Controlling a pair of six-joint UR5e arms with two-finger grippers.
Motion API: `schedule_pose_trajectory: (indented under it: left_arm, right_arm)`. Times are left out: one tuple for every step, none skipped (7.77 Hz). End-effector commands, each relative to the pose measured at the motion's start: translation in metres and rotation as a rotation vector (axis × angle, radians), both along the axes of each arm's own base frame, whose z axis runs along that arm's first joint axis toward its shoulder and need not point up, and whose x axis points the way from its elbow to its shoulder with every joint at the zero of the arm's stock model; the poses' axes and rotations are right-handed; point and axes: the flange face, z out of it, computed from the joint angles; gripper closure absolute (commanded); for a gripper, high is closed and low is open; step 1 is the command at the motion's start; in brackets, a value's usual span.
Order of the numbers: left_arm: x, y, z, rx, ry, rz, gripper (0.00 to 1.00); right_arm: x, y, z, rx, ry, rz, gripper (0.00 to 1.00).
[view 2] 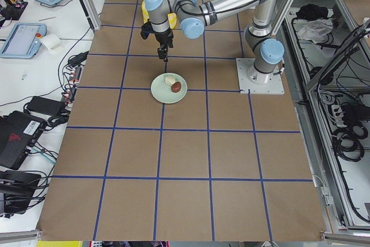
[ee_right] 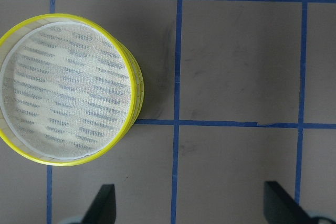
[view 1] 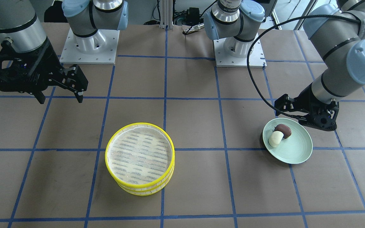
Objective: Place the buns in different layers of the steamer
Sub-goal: 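Lower the left gripper toward the white bun on the green plate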
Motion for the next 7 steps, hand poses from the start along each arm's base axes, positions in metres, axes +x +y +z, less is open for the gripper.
schedule_pose_trajectory:
  left_arm:
    - [0.028, -0.007, -0.063, 0.09, 0.053, -0.087, 0.0]
    - [0.046, -0.004, -0.087, 0.104, 0.052, -0.149, 0.0]
    - [0.051, -0.01, -0.104, 0.119, 0.038, -0.179, 0.0]
    - [0.053, -0.015, -0.116, 0.111, 0.037, -0.179, 0.0]
    - [0.054, -0.017, -0.124, 0.117, 0.042, -0.179, 0.0]
    - [0.054, -0.018, -0.127, 0.122, 0.046, -0.179, 0.0]
    - [0.054, -0.019, -0.13, 0.118, 0.047, -0.194, 0.0]
  right_arm:
    - [0.0, 0.0, 0.0, -0.002, 0.002, 0.003, 0.0]
    - [0.0, 0.0, 0.0, -0.002, 0.002, 0.002, 0.0]
    - [0.0, 0.0, 0.0, -0.002, 0.002, 0.003, 0.0]
    - [0.0, 0.0, 0.0, -0.003, 0.002, 0.003, 0.0]
    - [0.0, 0.0, 0.0, -0.003, 0.002, 0.003, 0.0]
    - [0.0, 0.0, 0.0, -0.003, 0.002, 0.003, 0.0]
    - [0.0, 0.0, 0.0, -0.003, 0.004, 0.003, 0.0]
